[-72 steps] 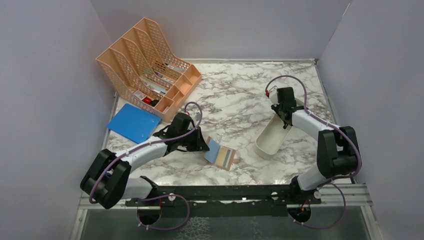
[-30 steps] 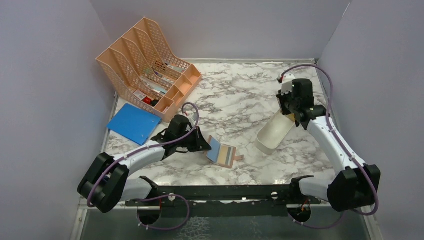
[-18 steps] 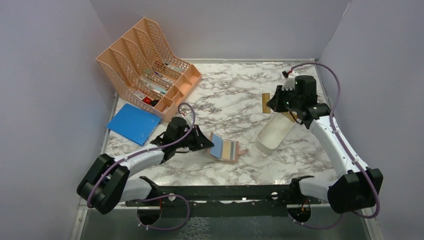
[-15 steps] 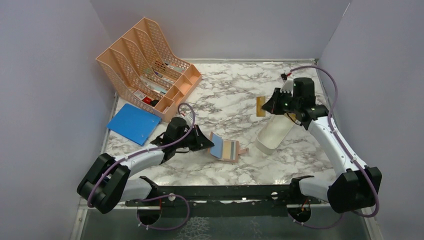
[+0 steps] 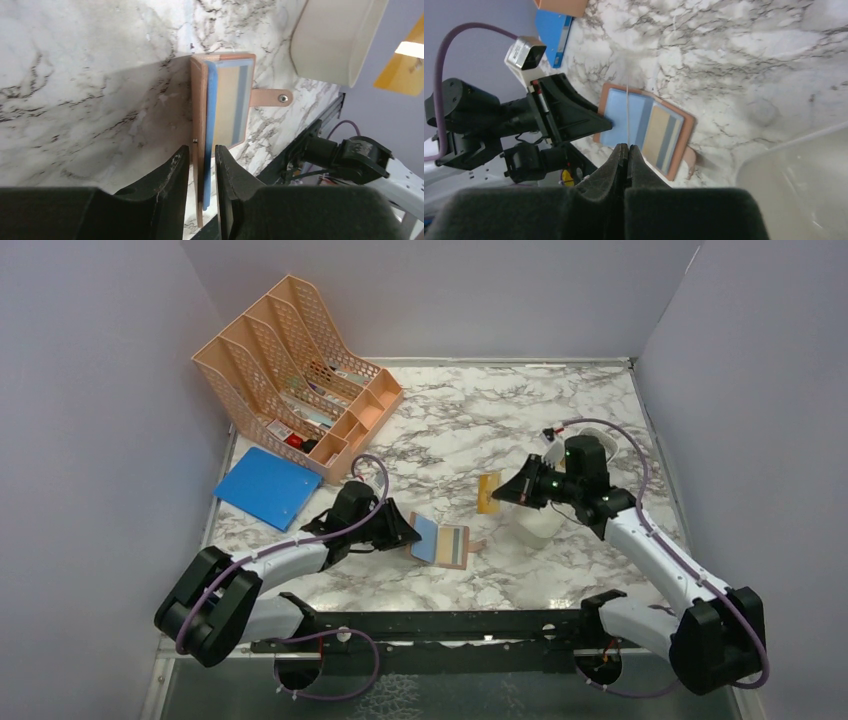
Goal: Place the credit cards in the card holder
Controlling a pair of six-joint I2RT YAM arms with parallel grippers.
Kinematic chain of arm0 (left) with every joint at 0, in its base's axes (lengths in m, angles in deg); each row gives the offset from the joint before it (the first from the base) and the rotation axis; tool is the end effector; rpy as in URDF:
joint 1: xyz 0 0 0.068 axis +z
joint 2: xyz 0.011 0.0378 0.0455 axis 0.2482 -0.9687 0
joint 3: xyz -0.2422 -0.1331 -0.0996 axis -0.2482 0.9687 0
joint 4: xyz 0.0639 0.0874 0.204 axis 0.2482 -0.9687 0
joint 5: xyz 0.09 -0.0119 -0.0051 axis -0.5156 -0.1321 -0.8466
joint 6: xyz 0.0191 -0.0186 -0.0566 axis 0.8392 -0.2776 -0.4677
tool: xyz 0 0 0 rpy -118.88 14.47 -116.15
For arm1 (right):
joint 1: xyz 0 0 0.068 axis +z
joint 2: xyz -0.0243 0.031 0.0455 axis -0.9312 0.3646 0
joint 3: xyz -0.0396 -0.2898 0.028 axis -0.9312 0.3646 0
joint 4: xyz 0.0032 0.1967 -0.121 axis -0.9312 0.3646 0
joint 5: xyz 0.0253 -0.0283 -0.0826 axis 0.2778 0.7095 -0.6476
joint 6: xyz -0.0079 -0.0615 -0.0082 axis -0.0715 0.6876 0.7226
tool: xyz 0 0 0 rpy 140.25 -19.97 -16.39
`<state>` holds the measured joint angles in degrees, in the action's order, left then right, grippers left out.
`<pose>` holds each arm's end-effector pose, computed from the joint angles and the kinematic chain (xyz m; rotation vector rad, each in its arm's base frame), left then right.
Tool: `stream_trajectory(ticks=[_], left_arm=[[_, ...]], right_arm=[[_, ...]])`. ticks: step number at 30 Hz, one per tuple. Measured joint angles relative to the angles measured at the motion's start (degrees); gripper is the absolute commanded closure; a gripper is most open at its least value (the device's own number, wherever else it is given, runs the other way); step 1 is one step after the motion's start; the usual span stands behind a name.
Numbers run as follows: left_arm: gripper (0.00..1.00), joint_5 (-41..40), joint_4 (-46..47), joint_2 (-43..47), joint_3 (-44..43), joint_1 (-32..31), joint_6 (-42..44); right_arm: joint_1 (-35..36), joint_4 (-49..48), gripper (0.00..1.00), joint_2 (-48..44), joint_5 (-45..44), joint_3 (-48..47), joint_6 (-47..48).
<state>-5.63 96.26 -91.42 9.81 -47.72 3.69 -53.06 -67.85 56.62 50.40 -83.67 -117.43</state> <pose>0.1610 -0.1281 0.1906 -0.1800 2.4643 -1.2001 0.1853 0.0778 0.2759 0.0856 2.3049 1.1026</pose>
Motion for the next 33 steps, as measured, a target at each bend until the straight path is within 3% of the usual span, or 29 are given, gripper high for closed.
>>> stream_trajectory(ticks=[8,13,18,33], left_arm=[[0.67,-4.2,-7.23,2.05,-1.31,0.02,4.26],[0.82,-5.84,-9.51,3.58,-1.4,0.02,5.95],[0.91,-6.03,-9.84,3.93,-1.2,0.02,6.73],[0.88,-4.85,-6.19,3.82,2.8,0.02,4.79]], right_arm=[[12.7,-7.82,0.99,1.16,-3.52,3.48,-7.43],[18.78,-13.16,0.99,5.53,-6.05,5.22,-11.06],[21.42,-17.2,0.99,10.6,-8.28,6.4,-12.22],[25.38,-24.28,0.99,20.83,-12.0,8.28,-13.53]])
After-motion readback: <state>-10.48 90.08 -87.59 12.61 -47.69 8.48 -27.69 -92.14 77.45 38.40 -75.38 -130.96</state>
